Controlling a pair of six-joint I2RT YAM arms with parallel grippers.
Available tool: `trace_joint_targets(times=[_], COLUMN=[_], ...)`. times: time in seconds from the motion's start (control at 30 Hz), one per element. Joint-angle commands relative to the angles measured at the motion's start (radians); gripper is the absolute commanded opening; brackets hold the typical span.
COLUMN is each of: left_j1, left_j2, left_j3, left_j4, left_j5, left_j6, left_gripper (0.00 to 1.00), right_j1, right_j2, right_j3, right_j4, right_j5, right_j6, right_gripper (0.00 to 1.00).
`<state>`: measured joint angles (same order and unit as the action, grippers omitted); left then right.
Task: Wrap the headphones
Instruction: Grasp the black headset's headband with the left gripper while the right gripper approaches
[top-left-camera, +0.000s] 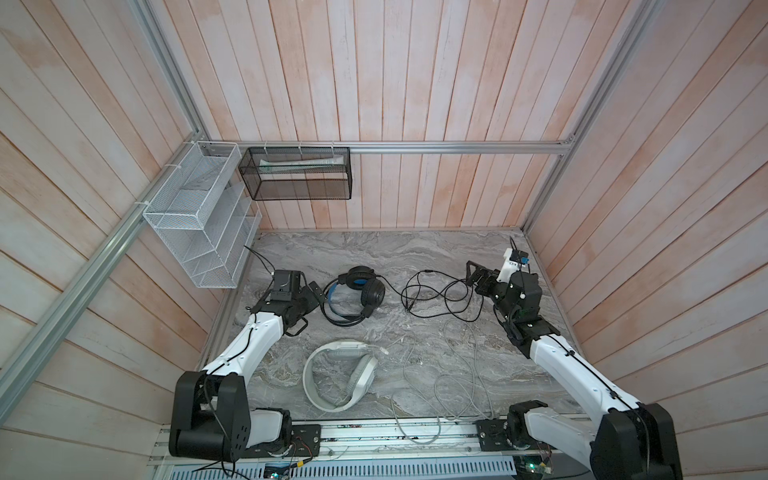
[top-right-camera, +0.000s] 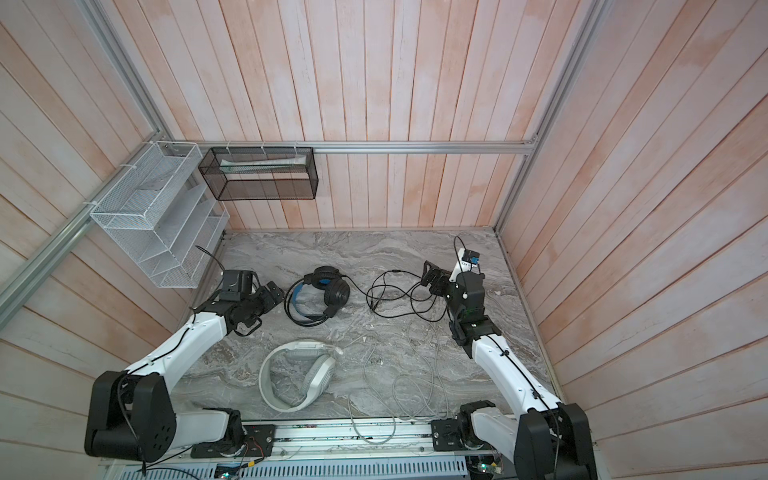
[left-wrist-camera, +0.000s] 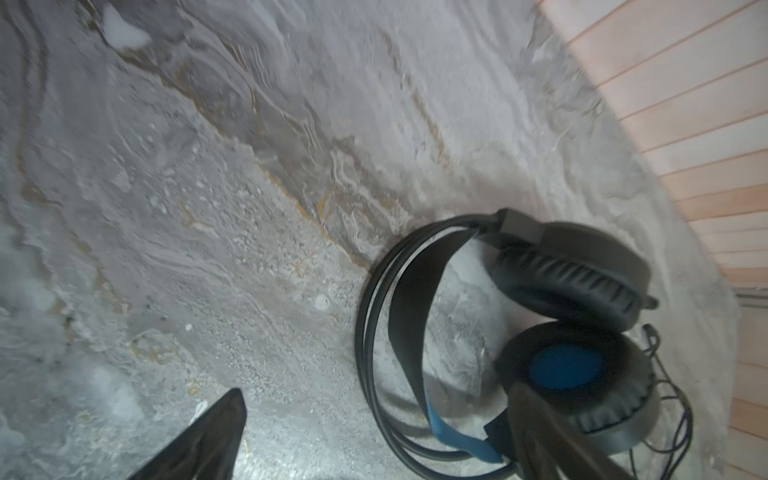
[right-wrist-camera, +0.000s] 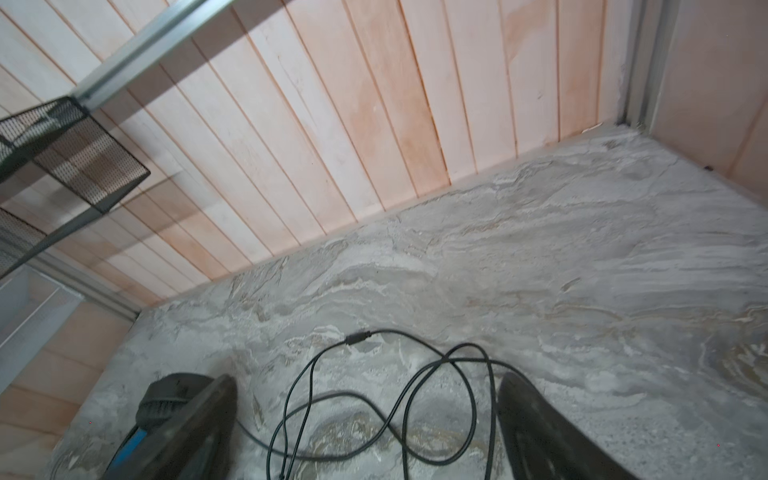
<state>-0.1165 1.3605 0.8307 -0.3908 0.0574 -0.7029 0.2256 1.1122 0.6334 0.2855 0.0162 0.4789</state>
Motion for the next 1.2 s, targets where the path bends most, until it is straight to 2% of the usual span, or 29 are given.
trace_joint_targets(times=[0.0, 0.17, 0.33, 0.7, 0.97, 1.17], left_j1=[-0.044, -0.120, -0.125, -0.156, -0.158, -0.158], left_j2=[0.064, 0.199, 0.289, 0.413, 0.470, 0.490], left_j3=[0.044, 0.143, 0.196, 0.248, 0.254, 0.259], left_j4=[-0.015, -0.089, -0.103, -0.103, -0.095, -0.105], left_j5=[0.005, -0.129, -0.157, -0.173, -0.211, -0.259], left_j6=[0.019, 0.016, 0.013, -0.003, 0.014, 0.032], left_gripper=[0.99, 0.99, 0.94, 0.71, 0.42, 0.31], right_j1=[0.035, 0.069, 0.078, 0.086, 0.090, 0.094], right_j2=[0.020, 0.046, 0.061, 0.082, 0.092, 0.086], right_j3=[0.005, 0.008, 0.011, 0.025, 0.028, 0.026], right_j4=[-0.036, -0.044, -0.035, -0.037, -0.031, -0.031], right_j5=[-0.039, -0.036, -0.073, -0.112, -0.142, -0.147], right_j6=[-0.033, -0.052, -0.057, -0.066, -0.066, -0.069], right_gripper=[0.98, 0.98, 0.99, 0.94, 0.92, 0.92])
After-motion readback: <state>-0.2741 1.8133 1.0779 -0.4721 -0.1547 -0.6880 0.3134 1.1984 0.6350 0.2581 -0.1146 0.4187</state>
